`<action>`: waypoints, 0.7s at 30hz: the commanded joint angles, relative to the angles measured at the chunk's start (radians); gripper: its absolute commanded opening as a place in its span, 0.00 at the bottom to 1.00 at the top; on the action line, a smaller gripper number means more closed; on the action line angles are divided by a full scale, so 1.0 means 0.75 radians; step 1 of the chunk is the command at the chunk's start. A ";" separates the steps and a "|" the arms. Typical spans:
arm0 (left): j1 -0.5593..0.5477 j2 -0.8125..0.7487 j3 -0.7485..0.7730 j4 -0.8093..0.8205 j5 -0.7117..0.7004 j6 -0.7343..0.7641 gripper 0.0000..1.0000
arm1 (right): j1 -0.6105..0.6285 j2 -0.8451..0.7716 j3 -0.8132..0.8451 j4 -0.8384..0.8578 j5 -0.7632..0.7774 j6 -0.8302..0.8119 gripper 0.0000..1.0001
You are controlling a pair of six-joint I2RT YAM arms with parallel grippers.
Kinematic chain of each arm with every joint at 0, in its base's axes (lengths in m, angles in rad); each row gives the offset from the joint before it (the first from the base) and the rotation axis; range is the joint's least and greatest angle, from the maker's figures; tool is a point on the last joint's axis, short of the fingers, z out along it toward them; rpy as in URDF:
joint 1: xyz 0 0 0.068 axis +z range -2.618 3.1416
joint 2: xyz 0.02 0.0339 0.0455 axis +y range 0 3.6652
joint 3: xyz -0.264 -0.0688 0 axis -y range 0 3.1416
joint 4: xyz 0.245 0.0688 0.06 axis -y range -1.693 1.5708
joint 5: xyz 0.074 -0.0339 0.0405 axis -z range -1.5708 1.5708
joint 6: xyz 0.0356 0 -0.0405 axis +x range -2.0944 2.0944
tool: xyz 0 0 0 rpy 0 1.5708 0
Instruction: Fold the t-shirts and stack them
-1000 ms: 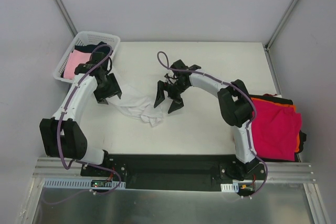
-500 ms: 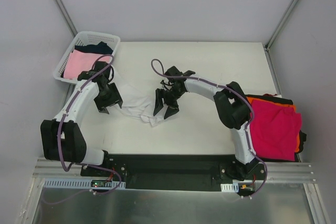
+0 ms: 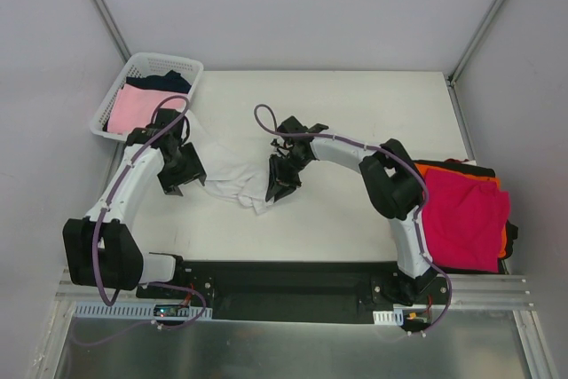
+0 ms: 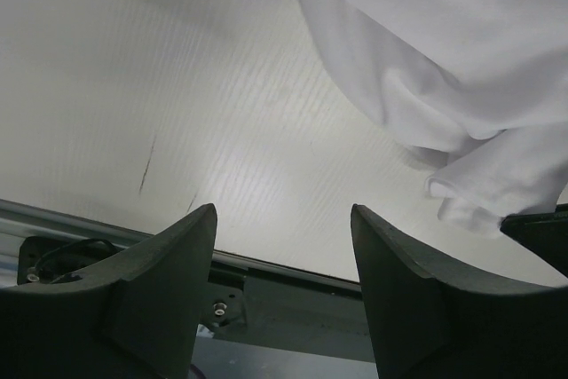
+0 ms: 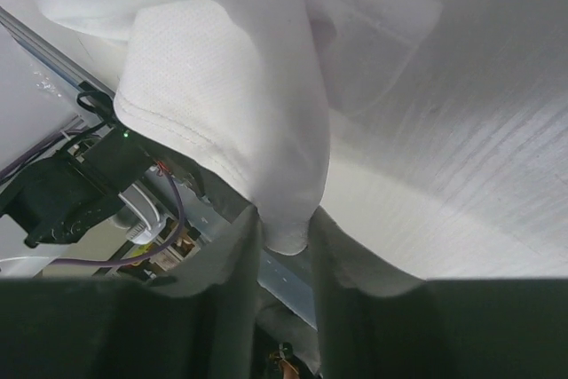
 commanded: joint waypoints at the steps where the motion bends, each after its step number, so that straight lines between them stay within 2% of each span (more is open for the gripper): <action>1: 0.002 -0.060 -0.037 -0.018 -0.009 0.004 0.63 | 0.013 -0.053 0.021 0.023 0.011 0.011 0.20; 2: 0.002 -0.062 -0.039 -0.018 -0.009 0.004 0.63 | 0.013 -0.053 0.021 0.021 0.013 0.013 0.17; 3: 0.002 -0.060 -0.043 -0.020 -0.009 0.002 0.63 | 0.015 -0.055 0.019 0.019 0.015 0.011 0.08; 5: 0.004 -0.058 -0.039 -0.020 -0.007 0.000 0.63 | 0.013 -0.061 0.024 0.014 0.023 0.007 0.01; 9: 0.004 -0.056 -0.029 -0.018 -0.005 -0.006 0.63 | 0.009 -0.122 0.083 -0.069 0.091 -0.022 0.01; 17: 0.004 -0.009 -0.006 -0.012 0.007 -0.016 0.63 | -0.089 -0.228 0.461 -0.304 0.199 -0.008 0.01; 21: 0.004 0.010 0.002 -0.004 0.009 -0.018 0.63 | -0.159 -0.288 0.559 -0.366 0.252 0.005 0.01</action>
